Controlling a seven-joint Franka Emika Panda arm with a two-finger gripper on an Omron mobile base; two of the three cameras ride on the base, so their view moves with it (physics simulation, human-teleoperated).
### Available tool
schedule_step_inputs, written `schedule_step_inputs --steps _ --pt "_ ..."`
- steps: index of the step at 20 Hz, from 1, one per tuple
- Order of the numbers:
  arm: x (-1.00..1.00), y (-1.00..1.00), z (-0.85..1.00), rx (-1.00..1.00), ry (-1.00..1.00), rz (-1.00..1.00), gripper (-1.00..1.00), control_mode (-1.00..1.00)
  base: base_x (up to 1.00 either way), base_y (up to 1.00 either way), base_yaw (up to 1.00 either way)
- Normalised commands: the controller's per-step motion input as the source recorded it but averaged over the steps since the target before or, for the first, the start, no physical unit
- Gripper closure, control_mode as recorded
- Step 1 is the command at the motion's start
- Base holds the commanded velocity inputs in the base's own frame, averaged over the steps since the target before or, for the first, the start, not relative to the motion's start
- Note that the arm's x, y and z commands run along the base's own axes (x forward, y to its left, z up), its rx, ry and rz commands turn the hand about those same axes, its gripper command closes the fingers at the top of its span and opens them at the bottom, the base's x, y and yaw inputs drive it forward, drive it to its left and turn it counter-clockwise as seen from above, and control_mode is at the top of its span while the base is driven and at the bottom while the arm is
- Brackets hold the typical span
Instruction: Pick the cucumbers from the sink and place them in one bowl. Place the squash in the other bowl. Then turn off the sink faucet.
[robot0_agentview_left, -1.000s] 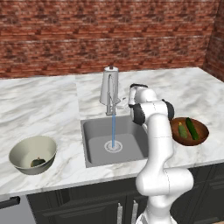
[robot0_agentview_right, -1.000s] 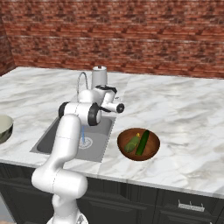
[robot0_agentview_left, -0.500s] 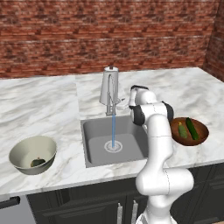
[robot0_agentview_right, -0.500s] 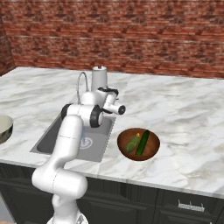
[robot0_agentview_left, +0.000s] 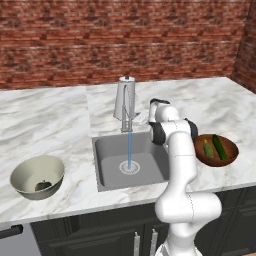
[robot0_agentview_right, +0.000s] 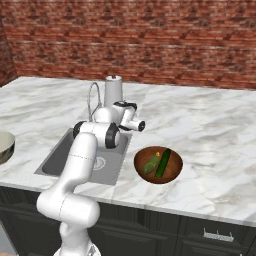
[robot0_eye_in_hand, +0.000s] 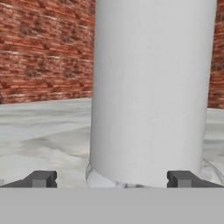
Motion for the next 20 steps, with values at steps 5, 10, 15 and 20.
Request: schedule_step_inputs --steps 5,10,15,20 --pt "0.34 1.0 0.37 0.0 0.07 -0.01 -1.0 -1.0 0.0 0.0 0.0" --pt "0.38 1.0 0.84 -0.05 0.11 -0.04 -1.0 -1.0 0.0 0.0 0.0" --pt "0.46 1.0 1.0 -0.11 0.04 -0.05 -1.0 -1.0 0.0 0.0 0.0" --pt "0.66 1.0 1.0 -0.17 0.0 -0.08 -1.0 -1.0 0.0 0.0 0.0"
